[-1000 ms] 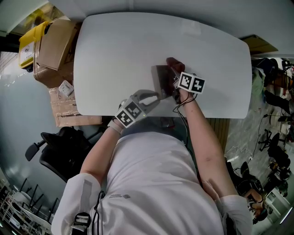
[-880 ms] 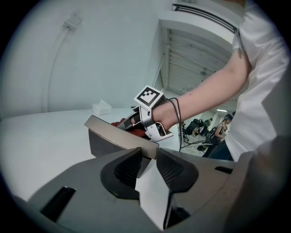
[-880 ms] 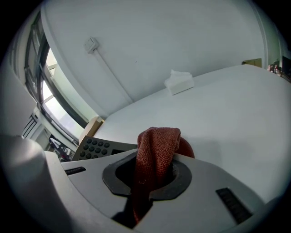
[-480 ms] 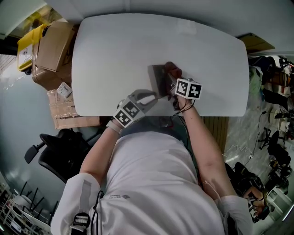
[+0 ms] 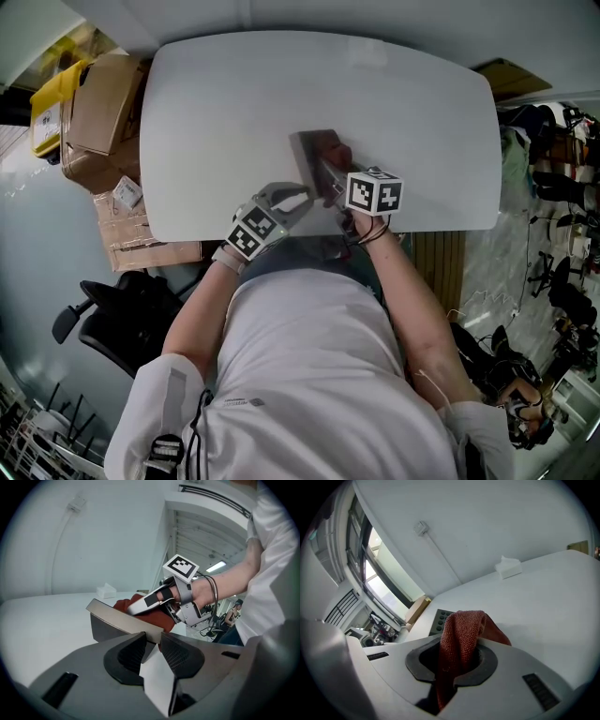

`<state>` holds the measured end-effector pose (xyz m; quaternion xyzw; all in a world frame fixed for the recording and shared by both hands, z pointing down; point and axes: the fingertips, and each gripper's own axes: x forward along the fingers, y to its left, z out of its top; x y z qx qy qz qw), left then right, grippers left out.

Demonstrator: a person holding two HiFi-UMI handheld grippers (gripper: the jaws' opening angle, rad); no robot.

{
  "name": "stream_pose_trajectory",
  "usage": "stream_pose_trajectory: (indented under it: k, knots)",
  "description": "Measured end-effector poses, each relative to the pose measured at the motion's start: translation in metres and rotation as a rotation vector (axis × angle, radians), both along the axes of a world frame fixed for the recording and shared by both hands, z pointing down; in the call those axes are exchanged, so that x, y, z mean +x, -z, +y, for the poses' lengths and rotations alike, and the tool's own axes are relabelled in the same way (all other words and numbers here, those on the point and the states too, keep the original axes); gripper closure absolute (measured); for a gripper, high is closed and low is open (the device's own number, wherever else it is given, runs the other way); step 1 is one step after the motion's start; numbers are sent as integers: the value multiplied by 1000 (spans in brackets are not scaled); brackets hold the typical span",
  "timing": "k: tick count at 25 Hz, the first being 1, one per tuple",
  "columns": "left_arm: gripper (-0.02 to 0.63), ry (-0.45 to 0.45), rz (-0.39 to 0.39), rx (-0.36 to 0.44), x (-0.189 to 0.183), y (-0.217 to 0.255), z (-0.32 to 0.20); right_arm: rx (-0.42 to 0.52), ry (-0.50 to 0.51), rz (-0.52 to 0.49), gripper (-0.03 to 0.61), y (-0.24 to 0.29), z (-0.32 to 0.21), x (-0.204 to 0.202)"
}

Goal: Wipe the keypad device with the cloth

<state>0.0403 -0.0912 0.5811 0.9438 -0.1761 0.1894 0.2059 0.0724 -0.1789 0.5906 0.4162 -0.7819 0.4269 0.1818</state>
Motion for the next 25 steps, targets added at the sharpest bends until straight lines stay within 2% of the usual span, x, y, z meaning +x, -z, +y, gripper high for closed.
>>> stream_pose_trajectory:
  k: [6,9,13,17,25]
  knots:
    - [502,24,3,-16,0,5,0,22,56,-46,525,19,14,-18]
    - [500,46,12,-34,0,7,0,41,34,-90,525,31,18,-19]
    - [502,77,26,-65,-4,11,0,170,-54,-116,525,63,15,-8]
    - [502,113,85,-80,-9,28,-1,265,-66,-112,525,90,20,1]
    - [514,216,119,39,-18,84,-5,422,-139,-103,525,143,37,29]
